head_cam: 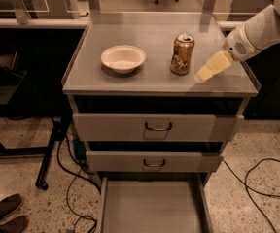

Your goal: Place orange can into bottom drawer

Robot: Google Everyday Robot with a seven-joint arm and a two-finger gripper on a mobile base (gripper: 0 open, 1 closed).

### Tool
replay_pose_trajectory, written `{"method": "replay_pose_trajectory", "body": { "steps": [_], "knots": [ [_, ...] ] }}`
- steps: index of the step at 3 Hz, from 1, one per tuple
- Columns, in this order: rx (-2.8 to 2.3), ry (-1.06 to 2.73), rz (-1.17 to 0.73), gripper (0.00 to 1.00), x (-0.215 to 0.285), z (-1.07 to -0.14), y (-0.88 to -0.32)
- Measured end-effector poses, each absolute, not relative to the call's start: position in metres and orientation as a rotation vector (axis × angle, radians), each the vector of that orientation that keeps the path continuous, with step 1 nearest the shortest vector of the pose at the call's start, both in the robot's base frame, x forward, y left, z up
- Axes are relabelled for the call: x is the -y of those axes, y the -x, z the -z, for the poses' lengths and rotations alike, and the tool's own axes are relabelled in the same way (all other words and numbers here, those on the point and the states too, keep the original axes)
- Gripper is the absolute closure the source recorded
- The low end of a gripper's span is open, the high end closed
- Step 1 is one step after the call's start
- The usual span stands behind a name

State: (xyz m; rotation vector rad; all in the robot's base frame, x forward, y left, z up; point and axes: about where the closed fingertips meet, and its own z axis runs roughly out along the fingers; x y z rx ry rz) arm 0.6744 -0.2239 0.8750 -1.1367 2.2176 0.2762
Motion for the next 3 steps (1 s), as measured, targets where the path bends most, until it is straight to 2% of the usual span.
{"method": "replay_pose_trajectory", "body": {
  "steps": [3],
  "knots": [
    [-2.165, 1.07, -0.394, 0.0, 0.197, -0.855, -0.681]
  ]
}}
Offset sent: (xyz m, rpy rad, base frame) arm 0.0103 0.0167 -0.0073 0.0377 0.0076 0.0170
